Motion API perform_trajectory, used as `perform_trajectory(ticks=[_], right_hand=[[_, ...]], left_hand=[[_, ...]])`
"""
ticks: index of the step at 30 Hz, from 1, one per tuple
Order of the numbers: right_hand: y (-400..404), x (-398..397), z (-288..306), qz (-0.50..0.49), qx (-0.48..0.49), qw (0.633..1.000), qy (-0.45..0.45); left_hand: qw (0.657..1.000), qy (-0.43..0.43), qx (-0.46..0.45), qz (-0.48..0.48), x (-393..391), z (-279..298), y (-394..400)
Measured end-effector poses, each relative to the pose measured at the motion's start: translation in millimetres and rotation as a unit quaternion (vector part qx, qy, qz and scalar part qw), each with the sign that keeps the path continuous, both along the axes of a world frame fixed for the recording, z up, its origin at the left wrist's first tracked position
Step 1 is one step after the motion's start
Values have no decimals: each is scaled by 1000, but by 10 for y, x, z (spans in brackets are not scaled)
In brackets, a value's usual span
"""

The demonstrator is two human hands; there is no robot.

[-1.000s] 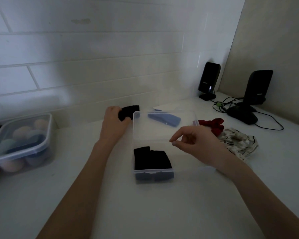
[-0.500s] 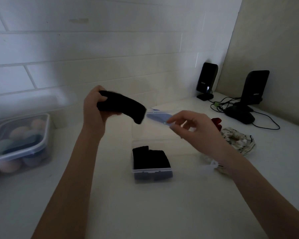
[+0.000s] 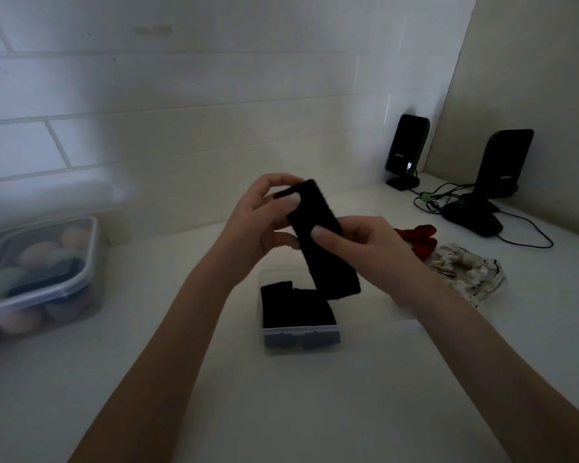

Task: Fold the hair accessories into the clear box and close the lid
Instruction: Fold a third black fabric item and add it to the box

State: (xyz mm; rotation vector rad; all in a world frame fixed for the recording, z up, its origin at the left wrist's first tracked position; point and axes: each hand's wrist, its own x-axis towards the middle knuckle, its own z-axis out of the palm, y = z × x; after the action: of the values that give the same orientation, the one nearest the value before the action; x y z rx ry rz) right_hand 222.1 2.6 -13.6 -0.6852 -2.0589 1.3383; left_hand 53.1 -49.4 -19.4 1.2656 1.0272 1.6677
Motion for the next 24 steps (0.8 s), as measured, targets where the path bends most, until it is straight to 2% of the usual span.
perform_trajectory(ticks=[3, 5, 7, 11, 15, 21, 24], right_hand=[[58, 31, -39, -35, -7, 999, 35], [70, 29, -77, -28, -14, 999, 31], [82, 24, -112, -9, -13, 1000, 15], [112, 43, -128, 2, 51, 999, -18], [117, 59, -122, 16, 44, 999, 21], [120, 39, -125, 24, 24, 996, 83], [121, 38, -133, 36, 0, 993, 109]], left_hand=[[999, 23, -39, -8, 72, -20, 0], [996, 64, -63, 20, 110, -46, 14], [993, 66, -74, 64, 108, -70, 39], [990, 67, -52, 114, 55, -91, 41], [993, 68, -25, 94, 101, -82, 21], [969, 185, 7, 164, 107, -73, 16], [976, 166, 4, 141, 85, -72, 17]])
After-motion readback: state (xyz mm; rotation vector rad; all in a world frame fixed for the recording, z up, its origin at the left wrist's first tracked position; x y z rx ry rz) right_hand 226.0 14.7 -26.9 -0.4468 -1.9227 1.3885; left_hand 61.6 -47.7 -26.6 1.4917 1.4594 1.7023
